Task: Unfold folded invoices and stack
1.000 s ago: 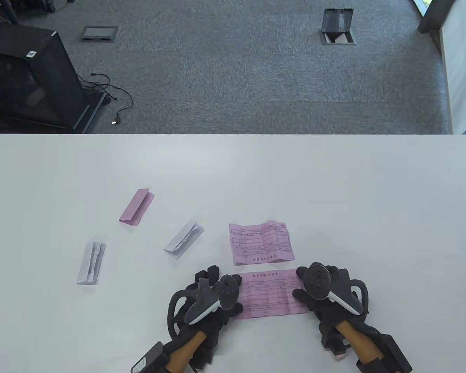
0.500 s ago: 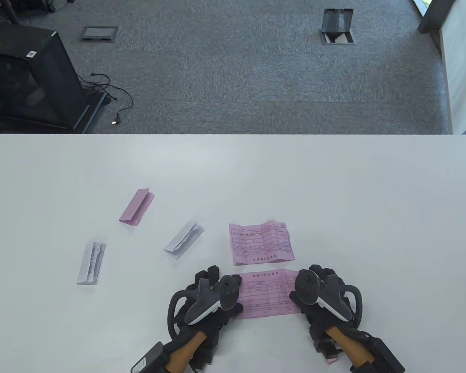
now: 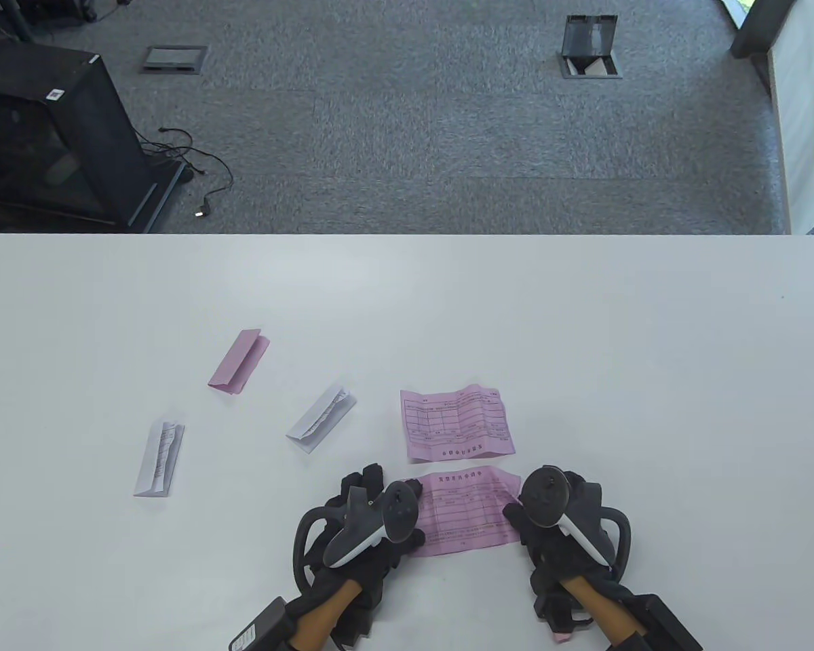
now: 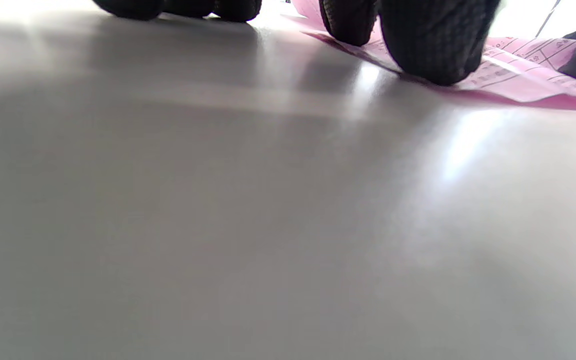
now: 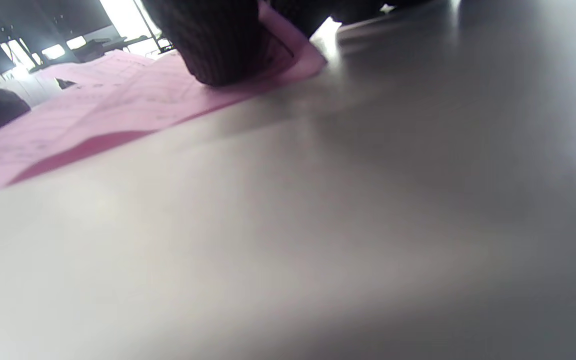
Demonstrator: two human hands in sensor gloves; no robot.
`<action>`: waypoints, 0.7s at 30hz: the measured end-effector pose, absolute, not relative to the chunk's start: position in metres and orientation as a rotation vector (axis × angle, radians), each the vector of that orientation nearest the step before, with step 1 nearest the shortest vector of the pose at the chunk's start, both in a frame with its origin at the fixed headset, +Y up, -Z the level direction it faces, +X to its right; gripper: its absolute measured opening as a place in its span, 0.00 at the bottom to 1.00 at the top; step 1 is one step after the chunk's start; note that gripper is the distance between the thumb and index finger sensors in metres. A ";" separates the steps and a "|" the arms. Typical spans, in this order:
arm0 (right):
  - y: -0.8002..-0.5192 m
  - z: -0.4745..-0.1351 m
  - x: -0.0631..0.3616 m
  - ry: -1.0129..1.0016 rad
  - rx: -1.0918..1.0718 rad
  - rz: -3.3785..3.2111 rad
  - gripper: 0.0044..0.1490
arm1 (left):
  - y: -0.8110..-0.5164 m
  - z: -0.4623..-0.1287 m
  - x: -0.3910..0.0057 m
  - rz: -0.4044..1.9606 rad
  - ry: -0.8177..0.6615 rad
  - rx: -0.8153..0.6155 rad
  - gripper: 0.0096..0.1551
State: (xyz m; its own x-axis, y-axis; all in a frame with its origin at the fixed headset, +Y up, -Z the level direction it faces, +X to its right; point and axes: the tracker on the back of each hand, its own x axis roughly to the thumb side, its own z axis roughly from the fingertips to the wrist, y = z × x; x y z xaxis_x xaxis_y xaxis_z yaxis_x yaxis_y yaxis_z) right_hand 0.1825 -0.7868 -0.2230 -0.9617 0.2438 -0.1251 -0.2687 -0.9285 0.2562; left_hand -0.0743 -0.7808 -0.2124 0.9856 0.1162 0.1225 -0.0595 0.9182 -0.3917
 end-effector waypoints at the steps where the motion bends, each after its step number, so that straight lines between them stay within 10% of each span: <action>1: -0.787 -0.222 0.184 0.394 -0.148 2.809 0.21 | -0.781 -0.212 -0.074 0.090 -0.145 -0.398 0.43; 21: -0.762 -0.224 0.193 0.339 -0.145 2.083 0.22 | -0.781 -0.212 -0.076 0.117 -0.139 -0.397 0.44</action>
State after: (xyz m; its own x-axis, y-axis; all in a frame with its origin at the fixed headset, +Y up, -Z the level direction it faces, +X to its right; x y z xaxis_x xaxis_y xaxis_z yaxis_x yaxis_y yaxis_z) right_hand 0.1928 -0.7617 -0.2236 -0.5108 0.8257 -0.2393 -0.8590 -0.4791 0.1807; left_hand -0.0764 -0.7813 -0.2121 0.9838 0.1402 0.1114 -0.0860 0.9158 -0.3924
